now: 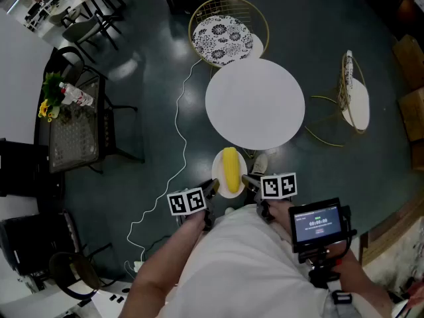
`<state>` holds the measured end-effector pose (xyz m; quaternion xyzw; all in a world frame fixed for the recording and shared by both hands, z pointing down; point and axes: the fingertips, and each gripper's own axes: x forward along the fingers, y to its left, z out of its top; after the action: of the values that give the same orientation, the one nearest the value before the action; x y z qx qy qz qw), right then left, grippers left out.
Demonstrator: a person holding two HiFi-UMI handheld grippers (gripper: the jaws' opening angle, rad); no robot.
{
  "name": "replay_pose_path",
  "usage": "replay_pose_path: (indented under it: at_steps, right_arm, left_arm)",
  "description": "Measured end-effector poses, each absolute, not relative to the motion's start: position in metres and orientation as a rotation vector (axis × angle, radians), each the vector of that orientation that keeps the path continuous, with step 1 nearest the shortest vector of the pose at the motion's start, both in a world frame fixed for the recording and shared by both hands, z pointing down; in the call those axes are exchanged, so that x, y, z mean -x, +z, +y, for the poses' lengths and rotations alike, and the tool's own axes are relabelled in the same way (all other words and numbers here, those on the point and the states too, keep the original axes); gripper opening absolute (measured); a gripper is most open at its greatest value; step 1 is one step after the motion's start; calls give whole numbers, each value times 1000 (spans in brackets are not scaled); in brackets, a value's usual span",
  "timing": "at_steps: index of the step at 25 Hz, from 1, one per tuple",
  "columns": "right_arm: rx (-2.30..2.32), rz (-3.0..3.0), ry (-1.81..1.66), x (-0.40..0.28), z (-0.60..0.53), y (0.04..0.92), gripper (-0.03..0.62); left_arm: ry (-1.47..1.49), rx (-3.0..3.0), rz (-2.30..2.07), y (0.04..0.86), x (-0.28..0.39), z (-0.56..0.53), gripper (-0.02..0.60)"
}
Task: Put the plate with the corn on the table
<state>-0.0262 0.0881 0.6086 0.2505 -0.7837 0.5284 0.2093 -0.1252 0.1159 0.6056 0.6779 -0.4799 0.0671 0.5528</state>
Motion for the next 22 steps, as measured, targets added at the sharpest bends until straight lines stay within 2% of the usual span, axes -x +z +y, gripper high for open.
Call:
replay_pose_path:
  at_steps: [9,22]
  right_arm:
    - [-745,-2226,1409,24,159,563,51]
    - [-771,-2157,1542,-10,219,578,51]
  left_arm:
    - [59,-1578,-1121,571,123,190,44]
    - [90,-1561,-1098,574,90,249,40]
